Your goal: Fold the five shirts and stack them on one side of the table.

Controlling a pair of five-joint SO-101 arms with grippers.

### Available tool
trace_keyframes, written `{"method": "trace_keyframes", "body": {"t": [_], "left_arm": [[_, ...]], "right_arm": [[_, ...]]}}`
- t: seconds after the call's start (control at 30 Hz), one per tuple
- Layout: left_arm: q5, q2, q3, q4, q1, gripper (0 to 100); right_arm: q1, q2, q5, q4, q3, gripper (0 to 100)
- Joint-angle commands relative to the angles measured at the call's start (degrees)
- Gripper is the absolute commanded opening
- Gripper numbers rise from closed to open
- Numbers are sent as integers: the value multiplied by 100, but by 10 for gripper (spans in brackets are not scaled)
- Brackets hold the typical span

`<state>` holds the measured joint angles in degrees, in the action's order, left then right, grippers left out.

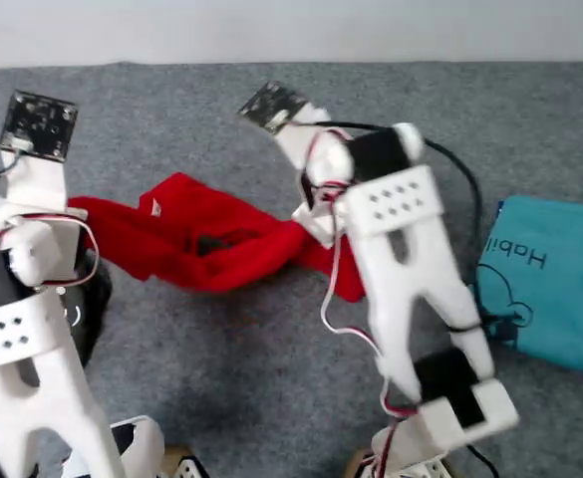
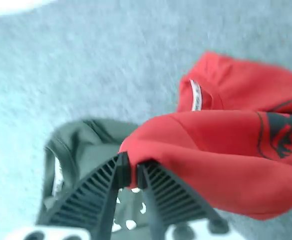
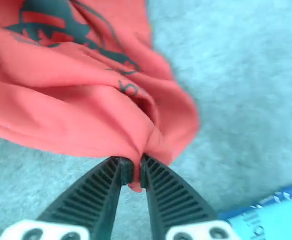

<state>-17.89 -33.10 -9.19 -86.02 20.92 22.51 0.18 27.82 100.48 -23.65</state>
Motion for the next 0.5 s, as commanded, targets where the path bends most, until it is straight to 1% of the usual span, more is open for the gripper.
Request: {"method": "trace_keyframes", "body": {"t": [0.0,0.17,0.3,0.47], "left_arm": [[35,-193,681,-18,-53,5],[18,-193,1358,-18,-53,5],[35,-246,1446,-18,-44,5],[44,-237,2273,-360,-53,5]], "right_arm": [[-321,-822,62,215,-334,9],[-866,-1543,62,-119,-343,9],[-1288,-2062,70,-497,-343,9],[-1666,-2615,114,-927,-343,9]]}}
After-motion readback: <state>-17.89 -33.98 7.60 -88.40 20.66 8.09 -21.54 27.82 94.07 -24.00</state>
